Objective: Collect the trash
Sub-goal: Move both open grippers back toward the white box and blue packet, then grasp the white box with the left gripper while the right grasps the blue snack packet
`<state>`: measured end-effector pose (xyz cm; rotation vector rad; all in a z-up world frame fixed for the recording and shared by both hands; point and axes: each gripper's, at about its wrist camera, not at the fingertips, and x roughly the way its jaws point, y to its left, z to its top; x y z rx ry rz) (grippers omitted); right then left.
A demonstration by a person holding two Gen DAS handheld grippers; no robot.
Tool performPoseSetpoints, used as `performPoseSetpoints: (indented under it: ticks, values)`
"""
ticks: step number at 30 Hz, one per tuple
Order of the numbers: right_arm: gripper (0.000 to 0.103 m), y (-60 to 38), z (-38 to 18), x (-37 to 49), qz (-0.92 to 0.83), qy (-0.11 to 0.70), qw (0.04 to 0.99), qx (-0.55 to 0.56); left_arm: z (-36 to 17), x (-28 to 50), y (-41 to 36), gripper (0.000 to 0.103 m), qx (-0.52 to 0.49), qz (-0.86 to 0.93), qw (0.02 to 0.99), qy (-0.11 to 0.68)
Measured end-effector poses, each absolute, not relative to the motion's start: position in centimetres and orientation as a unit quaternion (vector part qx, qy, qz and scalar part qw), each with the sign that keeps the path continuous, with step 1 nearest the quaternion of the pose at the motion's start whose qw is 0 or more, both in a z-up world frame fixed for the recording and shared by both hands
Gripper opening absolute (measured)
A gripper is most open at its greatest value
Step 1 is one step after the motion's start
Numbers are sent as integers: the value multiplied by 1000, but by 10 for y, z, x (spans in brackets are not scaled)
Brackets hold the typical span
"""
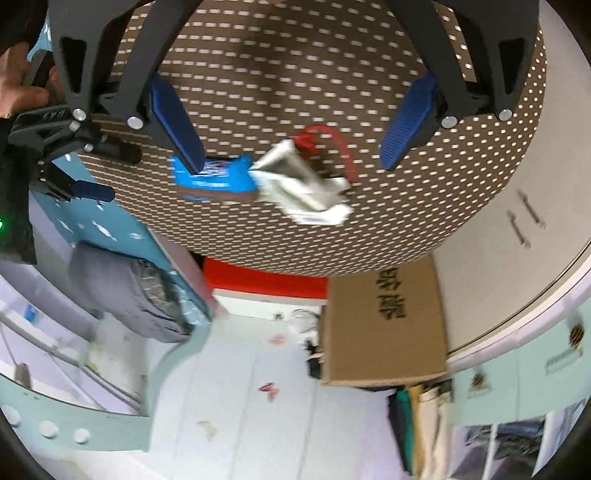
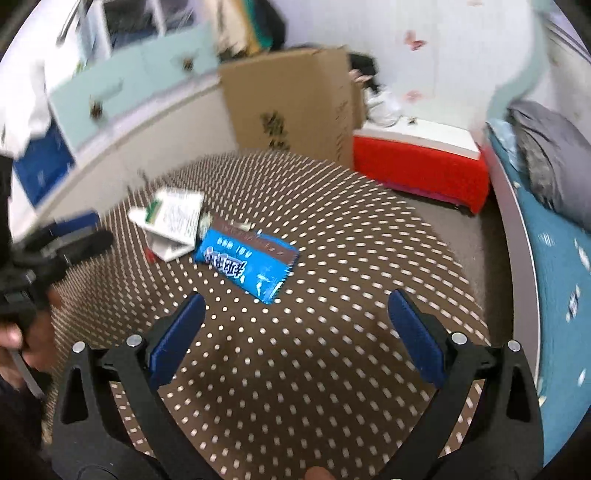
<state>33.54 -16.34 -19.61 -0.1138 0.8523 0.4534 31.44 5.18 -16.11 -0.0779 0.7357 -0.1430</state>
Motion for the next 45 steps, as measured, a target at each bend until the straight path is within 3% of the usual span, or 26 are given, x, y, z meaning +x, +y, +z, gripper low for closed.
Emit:
performPoseSetpoints:
  ticks: [9,11,12,13,16,23,25,26,27,34,45]
  values:
    - [97,-101,-218,370,276,406,850,-190,-182,327,68,94,-50,-42,928,366]
    - [87,-96,-218,377,300,409,843,-179,-185,331,68,94,-49,-44,926,373]
    - [69,-93,-220,379,311,414,840,-165,-185,333,67,94,-45,-44,925,375]
    - [57,-96,-218,381,316,413,843,-140,-184,336,66,94,-40,-43,925,375]
    - [45,-104,-218,377,292,410,857,-114,-180,351,61,94,-32,-43,923,381]
    - [44,-129,-215,360,220,422,879,-22,-187,379,47,93,-31,-29,914,404]
    - [44,-133,-217,364,211,423,881,5,-191,385,47,76,-29,-21,912,408]
    - [44,-135,-217,366,209,423,881,17,-195,390,47,52,-32,-27,907,420]
    - [44,-137,-217,366,206,423,882,28,-198,391,49,50,-41,-34,903,426]
    - [37,-149,-214,363,198,412,887,67,-201,375,55,45,-62,-77,908,406]
    - [35,-147,-210,343,182,407,894,48,-180,332,36,39,-31,-103,935,338]
